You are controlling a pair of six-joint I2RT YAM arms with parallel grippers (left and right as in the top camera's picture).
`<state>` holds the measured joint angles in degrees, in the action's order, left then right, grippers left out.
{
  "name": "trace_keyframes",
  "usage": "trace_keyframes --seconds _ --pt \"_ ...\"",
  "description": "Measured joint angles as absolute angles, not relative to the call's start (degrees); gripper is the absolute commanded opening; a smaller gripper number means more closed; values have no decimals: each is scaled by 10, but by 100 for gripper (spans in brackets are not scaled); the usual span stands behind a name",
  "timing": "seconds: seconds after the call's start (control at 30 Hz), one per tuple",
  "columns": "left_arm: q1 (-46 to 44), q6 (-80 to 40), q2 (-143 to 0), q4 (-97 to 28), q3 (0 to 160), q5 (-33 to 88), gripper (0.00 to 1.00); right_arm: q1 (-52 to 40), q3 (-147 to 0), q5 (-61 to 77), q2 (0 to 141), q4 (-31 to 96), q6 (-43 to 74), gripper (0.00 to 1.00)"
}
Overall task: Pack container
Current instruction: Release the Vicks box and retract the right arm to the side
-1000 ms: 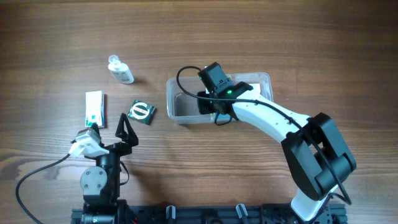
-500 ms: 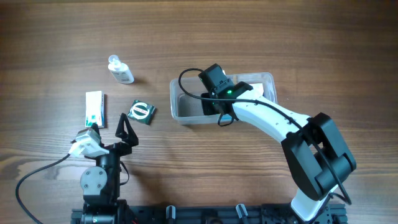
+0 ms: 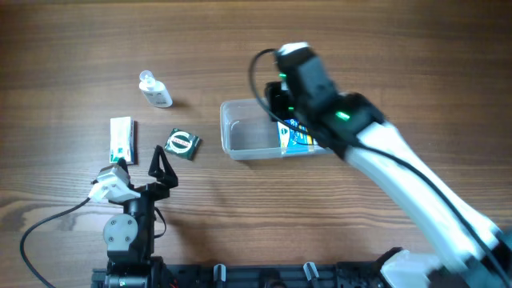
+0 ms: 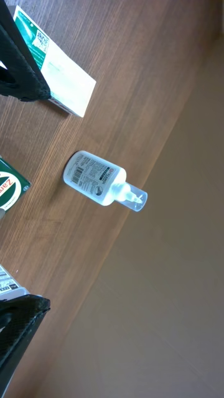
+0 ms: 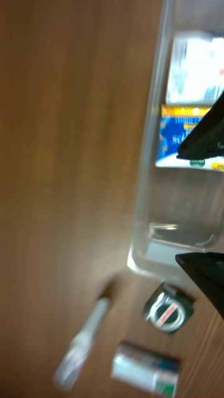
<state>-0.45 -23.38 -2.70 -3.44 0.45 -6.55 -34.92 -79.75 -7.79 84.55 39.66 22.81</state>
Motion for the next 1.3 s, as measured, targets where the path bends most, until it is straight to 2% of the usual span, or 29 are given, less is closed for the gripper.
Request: trace_keyframes --seconds 0.13,0.37,0.63,0.87,1.03,1.17,1.3 --pt "-4 -234 -27 -34 4 -65 100 -333 -798 -116 733 401 238 70" --pt "-4 -234 -27 -34 4 -65 100 -298 -803 -186 550 485 280 99" --pt "-4 -234 -27 -35 4 -60 100 -289 -806 -209 511 577 298 100" --pt "-4 -237 -28 20 6 41 100 -289 -806 -209 533 579 300 100" --pt "-4 -239 -39 -157 54 57 99 -289 -806 -209 563 579 300 100" --pt "-4 -241 -89 -313 156 8 100 -289 -806 -209 594 578 300 100" --pt "-4 -237 -173 -377 286 -54 100 -289 -806 -211 631 578 300 100"
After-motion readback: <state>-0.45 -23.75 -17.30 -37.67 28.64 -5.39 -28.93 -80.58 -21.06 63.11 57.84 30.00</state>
